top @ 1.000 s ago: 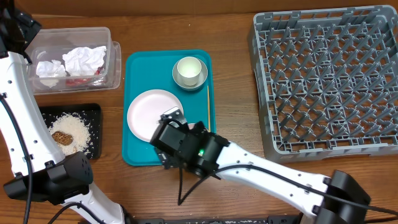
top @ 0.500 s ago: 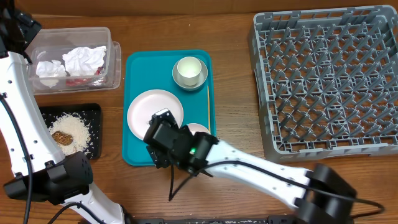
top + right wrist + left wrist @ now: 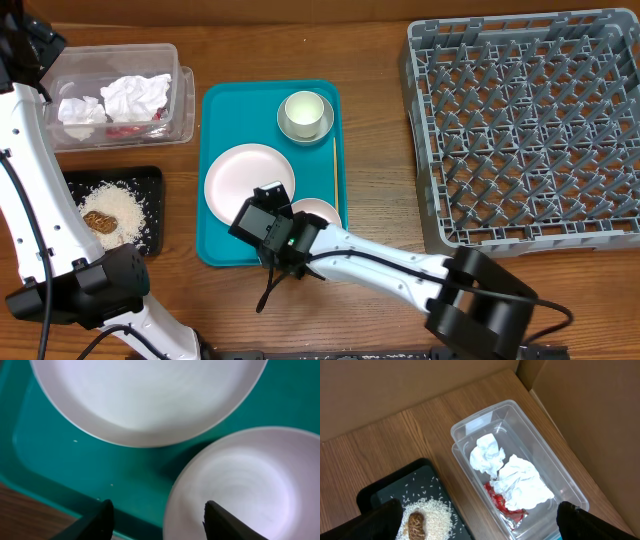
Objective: Sort waste into correct bins and load items into the dishwasher
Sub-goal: 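Grasp the small white plate rim with the right gripper and lift, then carry the small plate right to the back of the dish rack, then lower the small plate into the rack and release it, then reach the right gripper to the large white plate and grasp it, then carry the large plate into the rack and release it upright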
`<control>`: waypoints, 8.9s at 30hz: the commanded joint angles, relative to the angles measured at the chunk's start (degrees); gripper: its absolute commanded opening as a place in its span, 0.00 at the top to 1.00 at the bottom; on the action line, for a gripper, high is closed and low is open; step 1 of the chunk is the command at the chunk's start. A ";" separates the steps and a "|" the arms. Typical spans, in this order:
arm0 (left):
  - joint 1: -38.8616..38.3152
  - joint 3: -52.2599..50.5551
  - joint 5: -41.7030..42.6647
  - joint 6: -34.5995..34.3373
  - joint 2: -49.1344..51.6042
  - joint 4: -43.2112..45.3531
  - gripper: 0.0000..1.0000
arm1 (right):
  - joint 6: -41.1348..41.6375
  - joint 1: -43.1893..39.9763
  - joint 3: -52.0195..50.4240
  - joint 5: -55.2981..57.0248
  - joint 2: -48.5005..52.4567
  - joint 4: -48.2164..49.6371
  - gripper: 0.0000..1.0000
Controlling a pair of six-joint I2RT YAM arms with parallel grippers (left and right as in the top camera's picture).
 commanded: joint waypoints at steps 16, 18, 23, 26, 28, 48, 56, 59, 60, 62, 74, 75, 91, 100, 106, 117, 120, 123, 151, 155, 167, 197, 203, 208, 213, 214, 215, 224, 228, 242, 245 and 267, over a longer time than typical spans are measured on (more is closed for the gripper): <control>-0.26 0.02 -0.31 -0.96 0.39 0.07 0.00 | 3.91 0.07 0.59 0.72 0.96 -0.48 0.64; -0.26 0.02 -0.31 -0.96 0.39 0.07 0.00 | 4.07 0.04 0.17 0.70 1.05 -0.44 0.64; -0.28 0.02 -0.28 -0.96 0.39 0.09 0.00 | 4.07 0.04 -0.48 0.70 1.07 -0.50 0.64; -0.26 0.02 -0.31 -0.96 0.39 0.07 0.00 | 4.07 0.04 -0.48 0.70 1.07 -0.48 0.67; -0.26 0.02 -0.31 -0.96 0.39 0.07 0.00 | 4.07 0.04 -0.48 0.68 1.07 -0.48 0.71; -0.26 0.02 -0.31 -0.96 0.39 0.07 0.00 | 4.04 0.04 -0.44 0.44 1.05 -1.11 0.92; -0.26 0.02 -0.28 -0.96 0.39 0.07 0.00 | 3.78 -0.02 4.55 0.35 1.03 -5.73 0.96; -0.26 0.02 -0.31 -0.96 0.39 0.07 0.00 | 3.58 -0.28 7.78 0.50 0.83 -8.26 0.96; -0.26 0.02 -0.28 -0.96 0.39 0.07 0.00 | 3.58 -0.52 9.25 0.50 0.52 -9.57 0.96; -0.26 0.02 -0.28 -0.96 0.39 0.07 0.00 | 3.58 -1.33 12.26 0.52 -0.22 -12.46 0.96; -0.26 0.02 -0.28 -0.96 0.39 0.07 0.00 | -3.08 -20.65 27.10 -0.50 -12.85 -25.92 0.96; -0.26 0.02 -0.31 -0.96 0.39 0.07 0.00 | -4.70 -23.58 27.36 -2.23 -14.25 -25.68 0.96; -0.26 0.02 -0.31 -0.96 0.39 0.07 0.00 | -12.68 -76.54 24.81 -57.51 -13.94 2.60 0.96; -0.26 0.02 -0.31 -0.94 0.39 0.07 0.00 | -3.43 -81.44 24.81 -58.23 -7.65 14.14 0.96; -0.26 0.02 -0.31 -0.96 0.39 0.07 0.00 | -3.41 -80.30 24.81 -58.14 -2.60 18.08 0.96; -0.37 0.02 -0.28 -0.96 0.39 0.07 0.00 | 1.03 -83.08 24.81 -69.85 10.49 29.66 0.96; -0.61 0.02 -0.28 -0.96 0.39 0.07 0.00 | 3.06 -83.80 24.81 -69.90 12.94 32.44 0.96; -0.59 0.02 -0.28 -0.96 0.39 0.07 0.00 | 4.20 -84.15 24.81 -69.68 14.36 32.63 0.96; -0.66 0.02 -0.28 -0.96 0.42 0.07 0.00 | 3.61 -90.29 24.81 -70.07 16.26 26.18 0.96; -0.66 0.02 -0.28 -0.96 0.42 0.07 0.00 | 2.60 -92.59 24.87 -70.01 15.85 23.15 0.96; -0.66 0.02 -0.28 -0.96 0.42 0.07 0.00 | -5.01 -98.64 25.75 -60.17 10.16 5.84 0.89; -0.66 0.02 -0.28 -0.96 0.42 0.07 0.00 | -24.83 -49.05 26.05 -40.28 -12.48 -21.46 0.08; -0.66 0.02 -0.28 -0.96 0.42 0.07 0.00 | -17.18 -30.23 26.03 -23.04 -7.19 -21.40 0.00; -0.66 0.02 -0.28 -0.96 0.42 0.07 0.00 | -8.96 -20.26 25.40 -11.02 -0.85 -21.24 0.00; -0.66 0.02 -0.28 -0.96 0.42 0.07 0.00 | -1.57 -16.48 24.74 -7.80 7.26 -20.00 0.08; -0.66 0.02 -0.28 -0.96 0.42 0.07 0.00 | -0.87 -16.31 24.74 -8.39 8.11 -19.85 0.09; -0.66 0.02 -0.28 -0.94 0.42 0.07 0.00 | 0.07 -16.04 24.74 -9.14 9.42 -19.52 0.11; -0.66 0.02 -0.28 -0.96 0.42 0.07 0.00 | 2.60 -15.28 24.74 -9.66 18.03 -16.96 0.43; -0.66 0.02 -0.28 -0.96 0.42 0.07 0.00 | 4.09 -15.28 24.70 -9.77 19.32 -16.22 0.49; -0.66 0.02 -0.28 -0.96 0.42 0.07 0.00 | 5.53 -15.13 26.64 -10.03 19.39 -17.51 0.96; -0.66 0.02 -0.28 -0.96 0.42 0.07 0.00 | 5.29 -16.04 29.05 -10.03 17.62 -20.26 0.96; -0.66 0.02 -0.28 -0.96 0.42 0.07 0.00 | -1.18 -43.08 42.12 27.47 -6.67 -30.80 0.96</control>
